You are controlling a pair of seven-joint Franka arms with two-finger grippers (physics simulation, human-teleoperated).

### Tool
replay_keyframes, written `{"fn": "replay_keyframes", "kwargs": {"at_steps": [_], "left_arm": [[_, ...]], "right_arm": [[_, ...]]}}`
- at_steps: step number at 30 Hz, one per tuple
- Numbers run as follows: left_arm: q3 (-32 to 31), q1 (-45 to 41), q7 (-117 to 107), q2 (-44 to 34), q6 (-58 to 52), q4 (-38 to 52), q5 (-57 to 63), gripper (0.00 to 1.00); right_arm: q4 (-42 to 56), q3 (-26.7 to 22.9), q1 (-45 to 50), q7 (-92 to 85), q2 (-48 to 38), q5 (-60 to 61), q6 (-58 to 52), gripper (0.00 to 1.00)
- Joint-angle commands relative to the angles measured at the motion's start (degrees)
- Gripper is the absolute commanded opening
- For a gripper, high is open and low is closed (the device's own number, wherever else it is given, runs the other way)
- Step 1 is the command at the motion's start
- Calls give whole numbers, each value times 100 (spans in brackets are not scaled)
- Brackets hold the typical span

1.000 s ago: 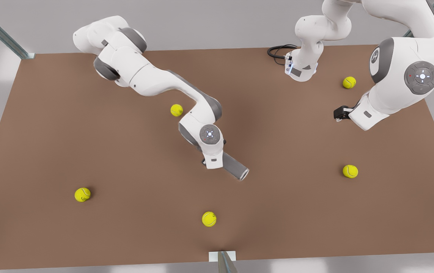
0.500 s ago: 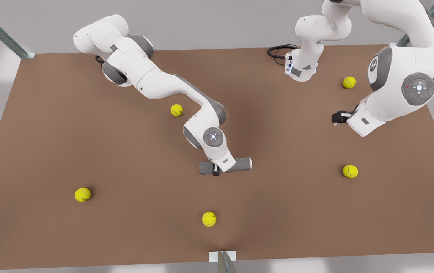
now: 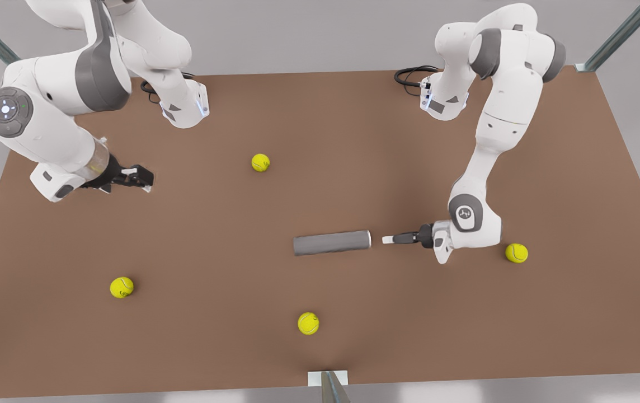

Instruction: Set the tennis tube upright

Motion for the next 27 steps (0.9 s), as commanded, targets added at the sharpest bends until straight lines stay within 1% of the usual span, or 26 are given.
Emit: {"fn": "replay_keyframes", "kwargs": {"at_steps": [1, 6, 7, 8, 9, 12, 16, 19, 27], "left_arm": [[-10, 1, 28, 24, 0, 0, -637, 100], [-212, 1, 160, 200, 9, 132, -725, 100], [-230, -8, 169, 261, 9, 149, -778, 100], [-230, -8, 336, 296, 9, 176, -795, 100], [-230, -8, 389, 341, 0, 220, -822, 100], [-291, -8, 546, 393, 0, 255, -822, 100], [-335, -8, 811, 385, -61, 220, -804, 100], [-335, -175, 802, 358, -61, 141, -857, 100], [-335, -201, 872, 376, -61, 106, -857, 100]], "right_arm": [[5, -1, -112, 0, 1, 0, 0, 100], [-12, 8, -156, 9, 1, 0, -18, 100], [5, 8, -148, 0, 106, -9, 44, 100], [14, 25, -86, 0, 492, 26, 62, 100], [243, 61, 19, 0, 625, 17, 62, 100], [322, 61, 11, -9, 739, 0, 158, 100], [331, 61, 11, -9, 924, 17, 765, 100], [331, 61, -7, -9, 924, 17, 765, 100], [331, 52, -42, -9, 915, 44, 765, 100]]}}
